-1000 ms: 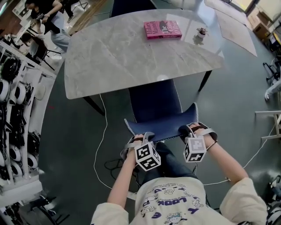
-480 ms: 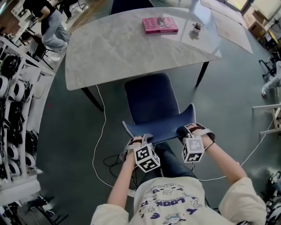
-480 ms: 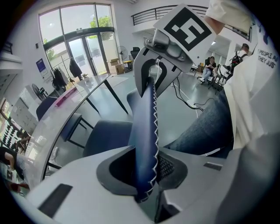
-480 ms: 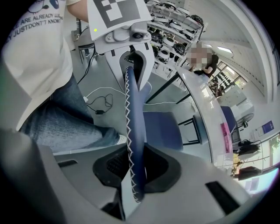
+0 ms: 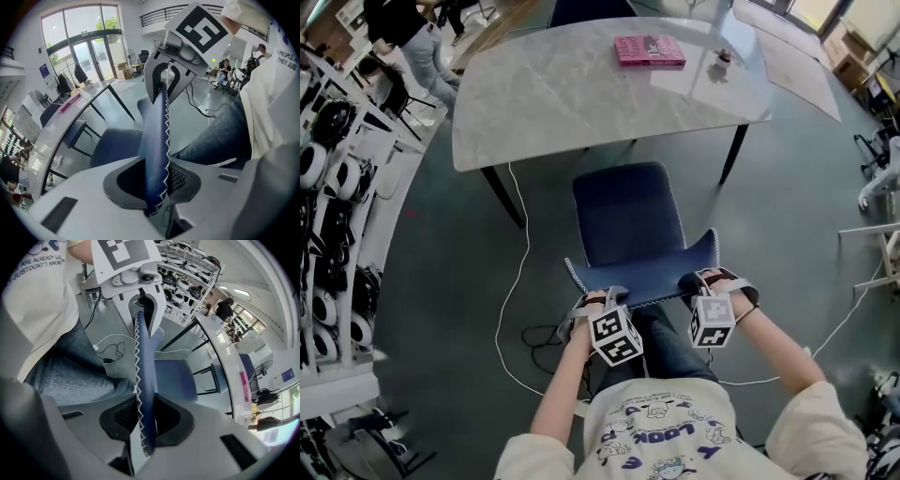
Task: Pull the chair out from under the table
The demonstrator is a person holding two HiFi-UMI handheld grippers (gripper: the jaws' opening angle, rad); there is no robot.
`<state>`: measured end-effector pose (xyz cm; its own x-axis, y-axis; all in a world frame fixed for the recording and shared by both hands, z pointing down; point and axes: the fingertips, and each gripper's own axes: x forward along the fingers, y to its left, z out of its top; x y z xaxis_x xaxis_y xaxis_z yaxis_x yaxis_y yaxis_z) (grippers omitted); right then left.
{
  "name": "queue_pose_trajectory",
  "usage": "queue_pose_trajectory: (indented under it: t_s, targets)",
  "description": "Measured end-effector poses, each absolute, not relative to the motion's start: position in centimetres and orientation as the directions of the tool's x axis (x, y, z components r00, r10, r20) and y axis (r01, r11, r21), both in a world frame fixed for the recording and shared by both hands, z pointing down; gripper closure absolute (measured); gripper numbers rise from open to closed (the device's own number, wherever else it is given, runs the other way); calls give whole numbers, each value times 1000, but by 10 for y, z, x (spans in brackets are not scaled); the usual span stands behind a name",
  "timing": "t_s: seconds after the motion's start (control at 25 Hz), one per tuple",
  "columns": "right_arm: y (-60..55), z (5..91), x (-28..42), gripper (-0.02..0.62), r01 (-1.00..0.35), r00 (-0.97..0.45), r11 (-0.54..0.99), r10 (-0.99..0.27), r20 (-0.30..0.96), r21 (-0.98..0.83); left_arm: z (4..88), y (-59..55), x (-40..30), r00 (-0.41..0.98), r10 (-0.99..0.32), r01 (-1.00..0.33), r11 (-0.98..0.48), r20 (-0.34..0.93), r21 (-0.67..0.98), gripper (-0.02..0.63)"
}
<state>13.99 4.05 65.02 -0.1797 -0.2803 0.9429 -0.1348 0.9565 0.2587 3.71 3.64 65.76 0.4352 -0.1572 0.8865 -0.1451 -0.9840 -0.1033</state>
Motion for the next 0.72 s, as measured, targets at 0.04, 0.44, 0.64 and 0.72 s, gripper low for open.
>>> queue_pose_trajectory:
  t_s: [0.04,0.44,0.64,0.72]
  targets:
    - [46,650,140,522,-134,-179,957,-279,943,258,657,42,37,434,-159,-145,-984,887,-105,511]
    - [88,649,131,522,-138,-177,959,-271,946,249,656,82,29,428,-162,-143,-984,889,-110,511]
    - [106,649,130,522,-145,-176,957,-274,946,250,655,99,26,419,-168,-143,-983,892,-117,511]
    - [110,648,130,522,-146,-175,957,-275,945,251,654,103,26,418,-176,-145,-981,891,-126,511]
